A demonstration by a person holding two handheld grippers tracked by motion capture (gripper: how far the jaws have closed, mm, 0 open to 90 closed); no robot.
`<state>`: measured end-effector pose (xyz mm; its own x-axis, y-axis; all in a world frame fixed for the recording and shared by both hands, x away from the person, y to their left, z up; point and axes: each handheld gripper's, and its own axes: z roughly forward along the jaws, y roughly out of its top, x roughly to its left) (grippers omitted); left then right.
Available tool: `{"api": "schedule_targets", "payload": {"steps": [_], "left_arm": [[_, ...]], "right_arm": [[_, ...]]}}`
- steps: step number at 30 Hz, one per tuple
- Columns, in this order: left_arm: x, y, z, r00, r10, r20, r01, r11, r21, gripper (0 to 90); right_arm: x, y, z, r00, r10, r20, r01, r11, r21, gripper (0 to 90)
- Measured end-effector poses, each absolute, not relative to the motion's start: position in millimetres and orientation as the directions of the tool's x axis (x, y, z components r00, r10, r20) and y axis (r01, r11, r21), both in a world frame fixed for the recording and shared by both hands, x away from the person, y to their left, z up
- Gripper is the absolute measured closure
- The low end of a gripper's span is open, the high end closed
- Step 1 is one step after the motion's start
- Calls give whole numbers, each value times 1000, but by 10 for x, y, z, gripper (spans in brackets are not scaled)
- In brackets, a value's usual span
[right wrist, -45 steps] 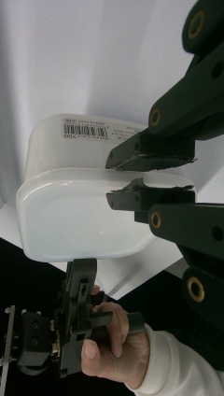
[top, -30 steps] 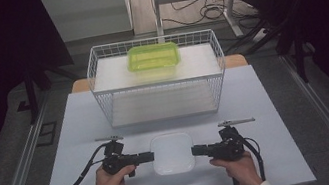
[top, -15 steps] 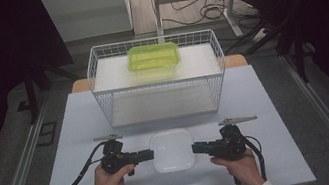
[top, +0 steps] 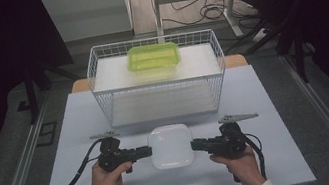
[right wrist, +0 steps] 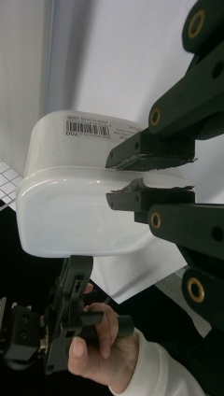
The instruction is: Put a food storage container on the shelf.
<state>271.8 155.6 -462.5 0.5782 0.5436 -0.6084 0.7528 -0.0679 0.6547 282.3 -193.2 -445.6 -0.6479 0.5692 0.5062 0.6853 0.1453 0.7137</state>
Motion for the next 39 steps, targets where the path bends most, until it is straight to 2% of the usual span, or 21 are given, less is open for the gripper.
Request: {"api": "schedule_targets", "payload": {"steps": [28,39], "left_arm": [[2791,1618,-4318,641,521,-563,682,-52,729,792],[2856,1641,-4110,657,513,-553,657,-30,753,792]], "right_arm": [[2871,-1902,-4212,-694,564,447,615,141,776,786],[2946,-1896,-3969,-719,551,423,578,136,805,786]]}}
